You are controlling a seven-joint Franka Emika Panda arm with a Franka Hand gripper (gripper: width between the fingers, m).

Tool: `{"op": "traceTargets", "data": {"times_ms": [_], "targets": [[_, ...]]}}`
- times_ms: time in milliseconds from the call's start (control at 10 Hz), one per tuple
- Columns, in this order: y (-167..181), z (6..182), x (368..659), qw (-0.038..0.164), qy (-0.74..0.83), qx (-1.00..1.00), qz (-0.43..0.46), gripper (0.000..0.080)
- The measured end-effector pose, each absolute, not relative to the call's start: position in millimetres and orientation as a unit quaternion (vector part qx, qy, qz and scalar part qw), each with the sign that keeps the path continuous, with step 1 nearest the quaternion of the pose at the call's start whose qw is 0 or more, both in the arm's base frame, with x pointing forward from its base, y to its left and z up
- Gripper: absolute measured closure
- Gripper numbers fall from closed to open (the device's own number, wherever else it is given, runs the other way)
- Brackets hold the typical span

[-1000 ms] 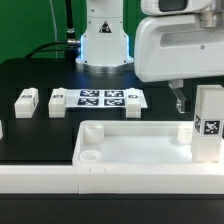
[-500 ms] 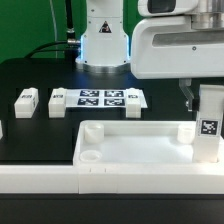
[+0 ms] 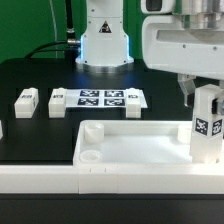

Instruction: Assemble desk

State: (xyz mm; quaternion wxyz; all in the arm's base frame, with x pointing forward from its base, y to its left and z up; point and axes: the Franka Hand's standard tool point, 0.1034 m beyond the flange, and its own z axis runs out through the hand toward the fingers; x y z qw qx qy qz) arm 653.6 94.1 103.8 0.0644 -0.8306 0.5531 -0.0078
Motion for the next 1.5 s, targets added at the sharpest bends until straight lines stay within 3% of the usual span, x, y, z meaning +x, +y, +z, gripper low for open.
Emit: {"op": "traceTargets", "data": {"times_ms": [200,300,900,1300,1400,1500], "targets": [[92.1,103.5,651.5,0.084,0.621,-0.779,0.012,0.0504],[93.6,103.3,649.0,0.073,0.622,-0.779,0.017,0.0505],[103.5,103.6,651.3,0.078,0.812,-0.578,0.033,0.0506],[102.9,104.4,652.1,0.078,0.833,-0.547,0.033,0.0495],[103.2,104.4,652.1,0.079,0.829,-0.553,0.032,0.0327],[103.4,104.5,652.1,0.079,0.829,-0.553,0.032,0.0327]]}}
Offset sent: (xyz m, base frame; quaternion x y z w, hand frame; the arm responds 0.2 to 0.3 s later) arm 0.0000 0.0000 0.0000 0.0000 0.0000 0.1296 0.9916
